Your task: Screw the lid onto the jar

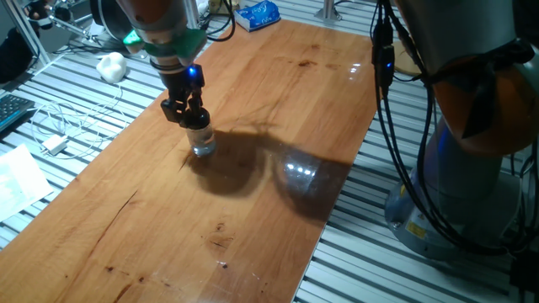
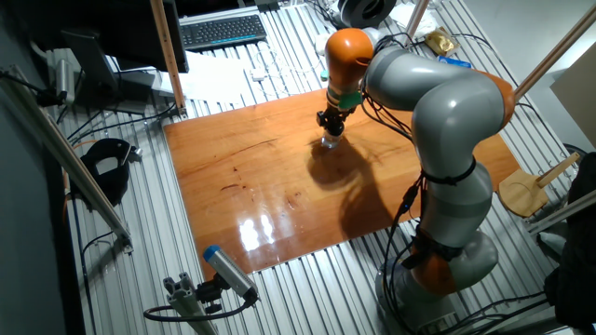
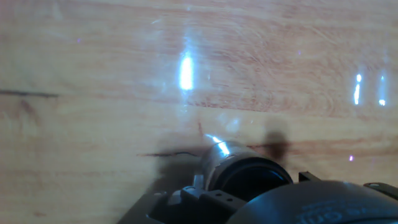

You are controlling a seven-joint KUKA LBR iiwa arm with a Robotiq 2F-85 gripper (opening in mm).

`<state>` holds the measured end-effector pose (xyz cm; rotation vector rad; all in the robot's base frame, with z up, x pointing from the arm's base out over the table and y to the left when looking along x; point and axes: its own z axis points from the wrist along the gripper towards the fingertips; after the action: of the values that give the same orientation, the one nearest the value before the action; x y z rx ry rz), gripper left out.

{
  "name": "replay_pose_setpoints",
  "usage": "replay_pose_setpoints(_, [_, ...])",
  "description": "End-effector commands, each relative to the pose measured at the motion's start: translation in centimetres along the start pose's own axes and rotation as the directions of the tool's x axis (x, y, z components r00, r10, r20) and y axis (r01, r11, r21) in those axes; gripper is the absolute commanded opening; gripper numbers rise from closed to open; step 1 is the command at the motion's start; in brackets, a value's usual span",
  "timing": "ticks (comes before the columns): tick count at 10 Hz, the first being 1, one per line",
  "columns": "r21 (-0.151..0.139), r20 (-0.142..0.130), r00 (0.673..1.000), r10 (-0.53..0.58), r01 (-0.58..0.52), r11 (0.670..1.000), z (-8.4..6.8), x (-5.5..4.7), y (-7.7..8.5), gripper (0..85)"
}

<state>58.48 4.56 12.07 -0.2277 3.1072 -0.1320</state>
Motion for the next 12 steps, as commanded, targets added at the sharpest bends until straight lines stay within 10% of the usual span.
replay_pose_setpoints(1, [0.007, 0.004, 0.999, -0.046, 0.046, 0.999, -0.01, -0.01, -0.01, 68.0])
replay_pose_setpoints(3, [0.010, 0.001, 0.997, -0.072, 0.072, 0.997, -0.01, -0.02, -0.01, 68.0])
replay_pose_setpoints(4, [0.008, 0.000, 0.997, -0.078, 0.078, 0.997, -0.01, -0.02, -0.01, 51.0])
replay_pose_setpoints(10, [-0.037, -0.016, 0.999, -0.038, 0.037, 0.999, 0.07, 0.04, 0.07, 51.0])
replay_pose_setpoints(11, [-0.047, -0.022, 1.000, -0.016, 0.015, 0.999, 0.09, 0.05, 0.05, 34.0])
replay_pose_setpoints(12, [-0.055, -0.026, 1.000, 0.003, -0.005, 0.998, 0.10, 0.06, 0.05, 34.0])
